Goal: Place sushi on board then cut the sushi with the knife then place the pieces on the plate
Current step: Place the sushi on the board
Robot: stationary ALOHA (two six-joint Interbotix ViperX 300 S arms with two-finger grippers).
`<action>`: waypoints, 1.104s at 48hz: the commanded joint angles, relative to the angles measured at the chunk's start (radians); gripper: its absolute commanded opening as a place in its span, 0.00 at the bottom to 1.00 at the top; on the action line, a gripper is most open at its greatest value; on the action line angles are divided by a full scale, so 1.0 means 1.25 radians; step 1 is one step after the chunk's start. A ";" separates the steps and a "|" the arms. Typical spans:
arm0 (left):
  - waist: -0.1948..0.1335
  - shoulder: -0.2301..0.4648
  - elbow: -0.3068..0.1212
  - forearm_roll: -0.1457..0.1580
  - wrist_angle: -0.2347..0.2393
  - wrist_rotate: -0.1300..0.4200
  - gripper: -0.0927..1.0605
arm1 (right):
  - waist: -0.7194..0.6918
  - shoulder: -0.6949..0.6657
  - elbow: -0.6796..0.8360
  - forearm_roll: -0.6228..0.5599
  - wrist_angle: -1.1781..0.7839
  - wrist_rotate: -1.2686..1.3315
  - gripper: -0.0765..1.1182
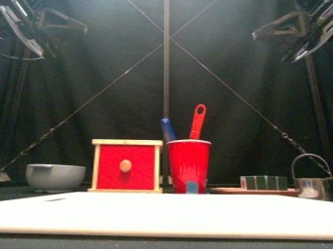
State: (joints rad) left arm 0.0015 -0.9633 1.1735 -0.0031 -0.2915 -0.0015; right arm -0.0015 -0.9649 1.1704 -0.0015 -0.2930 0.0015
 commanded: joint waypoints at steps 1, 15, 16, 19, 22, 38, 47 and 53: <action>-0.005 0.032 -0.012 0.001 -0.010 0.001 0.02 | -0.011 0.017 -0.004 0.006 0.009 0.004 0.06; -0.007 0.109 -0.029 0.004 -0.012 0.006 0.07 | -0.153 0.121 -0.061 0.026 0.250 0.012 0.11; -0.007 0.117 -0.031 0.004 -0.012 0.006 0.07 | -0.167 0.133 -0.069 0.027 0.275 0.012 0.12; -0.007 0.146 -0.034 0.005 -0.012 0.006 0.07 | -0.205 0.164 -0.096 0.025 0.347 0.011 0.13; -0.007 0.167 -0.037 0.005 -0.012 0.006 0.07 | -0.241 0.200 -0.123 0.017 0.421 0.005 0.17; -0.006 0.206 -0.037 0.004 -0.012 0.006 0.07 | -0.283 0.314 -0.169 -0.136 0.560 0.001 0.71; -0.005 0.206 -0.036 0.004 -0.012 0.006 0.07 | -0.304 0.333 -0.171 -0.214 0.563 -0.004 0.95; -0.002 0.206 -0.034 0.004 -0.012 0.006 0.07 | -0.328 0.346 -0.172 -0.270 0.562 -0.005 0.93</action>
State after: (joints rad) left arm -0.0046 -0.7072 1.1551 0.0000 -0.2976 0.0046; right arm -0.3896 -0.5354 0.9817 -0.3068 0.4142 -0.0077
